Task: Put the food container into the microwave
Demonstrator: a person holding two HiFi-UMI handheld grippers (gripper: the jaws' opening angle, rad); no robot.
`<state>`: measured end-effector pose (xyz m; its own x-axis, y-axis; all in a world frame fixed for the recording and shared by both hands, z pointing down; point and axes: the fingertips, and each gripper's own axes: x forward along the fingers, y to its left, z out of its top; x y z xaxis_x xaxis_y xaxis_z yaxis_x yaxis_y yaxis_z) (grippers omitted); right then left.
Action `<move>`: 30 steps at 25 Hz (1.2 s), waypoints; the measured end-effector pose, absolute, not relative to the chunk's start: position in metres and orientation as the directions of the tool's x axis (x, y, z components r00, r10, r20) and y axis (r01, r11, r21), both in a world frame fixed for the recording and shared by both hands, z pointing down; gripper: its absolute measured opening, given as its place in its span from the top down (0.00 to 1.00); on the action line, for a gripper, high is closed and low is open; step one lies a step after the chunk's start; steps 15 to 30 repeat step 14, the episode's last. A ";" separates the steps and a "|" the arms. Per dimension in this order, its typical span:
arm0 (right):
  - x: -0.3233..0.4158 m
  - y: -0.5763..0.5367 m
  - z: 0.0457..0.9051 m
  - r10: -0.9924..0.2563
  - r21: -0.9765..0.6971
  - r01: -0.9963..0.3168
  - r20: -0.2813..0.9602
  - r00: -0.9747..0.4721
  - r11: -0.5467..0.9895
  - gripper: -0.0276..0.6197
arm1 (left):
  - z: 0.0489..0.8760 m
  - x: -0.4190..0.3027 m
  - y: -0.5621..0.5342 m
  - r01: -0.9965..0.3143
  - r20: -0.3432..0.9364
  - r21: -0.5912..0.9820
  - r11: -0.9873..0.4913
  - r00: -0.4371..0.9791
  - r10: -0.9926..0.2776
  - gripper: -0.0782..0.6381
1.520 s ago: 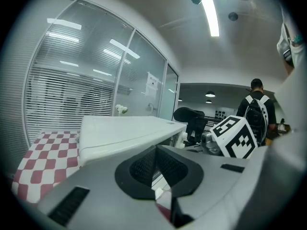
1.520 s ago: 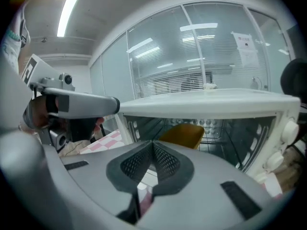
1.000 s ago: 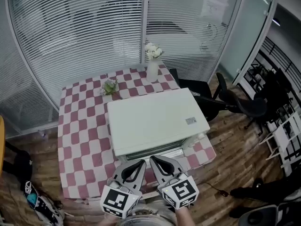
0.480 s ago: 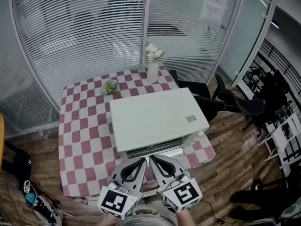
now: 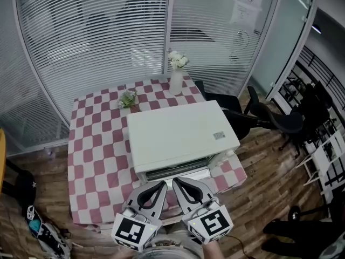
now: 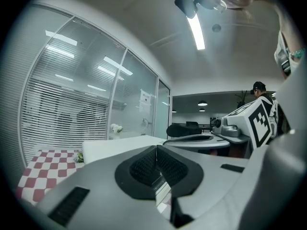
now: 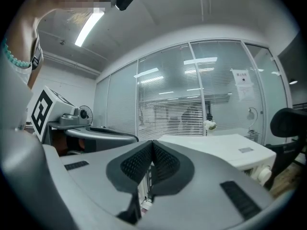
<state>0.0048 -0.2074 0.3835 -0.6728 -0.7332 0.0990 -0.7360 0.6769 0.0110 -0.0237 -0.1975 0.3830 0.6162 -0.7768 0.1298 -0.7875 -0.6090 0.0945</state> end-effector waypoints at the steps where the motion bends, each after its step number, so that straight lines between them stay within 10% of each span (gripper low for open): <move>1: 0.005 -0.207 0.383 -0.733 0.011 -0.736 0.099 -0.673 0.677 0.97 | 0.383 -0.024 -0.197 -0.788 0.127 0.095 -0.608 0.616 -0.778 0.87; 30: 0.008 -0.202 0.385 -0.732 0.018 -0.734 0.106 -0.673 0.678 0.97 | 0.382 -0.021 -0.196 -0.793 0.120 0.096 -0.601 0.609 -0.784 0.87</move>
